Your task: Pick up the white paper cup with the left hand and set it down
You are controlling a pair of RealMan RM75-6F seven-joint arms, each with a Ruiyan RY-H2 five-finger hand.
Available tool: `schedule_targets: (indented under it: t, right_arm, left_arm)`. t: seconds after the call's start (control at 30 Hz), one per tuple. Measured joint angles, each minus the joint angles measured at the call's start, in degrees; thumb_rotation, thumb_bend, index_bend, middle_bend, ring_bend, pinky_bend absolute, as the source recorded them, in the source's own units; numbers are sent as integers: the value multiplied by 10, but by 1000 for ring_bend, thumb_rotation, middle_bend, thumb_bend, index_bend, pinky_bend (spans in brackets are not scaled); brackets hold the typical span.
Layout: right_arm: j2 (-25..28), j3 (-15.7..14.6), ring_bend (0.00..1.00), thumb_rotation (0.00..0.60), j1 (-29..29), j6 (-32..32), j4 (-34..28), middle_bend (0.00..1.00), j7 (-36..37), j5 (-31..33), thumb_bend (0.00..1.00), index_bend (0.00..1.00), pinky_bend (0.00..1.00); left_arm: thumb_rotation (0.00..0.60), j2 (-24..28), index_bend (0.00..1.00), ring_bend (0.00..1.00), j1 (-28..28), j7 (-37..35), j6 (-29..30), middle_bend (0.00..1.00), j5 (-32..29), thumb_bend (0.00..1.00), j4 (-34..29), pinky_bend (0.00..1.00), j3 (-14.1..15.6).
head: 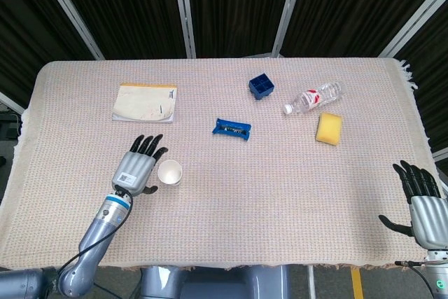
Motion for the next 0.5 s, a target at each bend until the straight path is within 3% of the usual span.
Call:
schedule_targets:
  t: [0.5]
  right_arm:
    - [2,1,0,600,1,-3,1,0,7,3,0,0,0]
  left_arm:
    - [600,-48,240,0,-62,39,8,0,-108,0,54,0,-3]
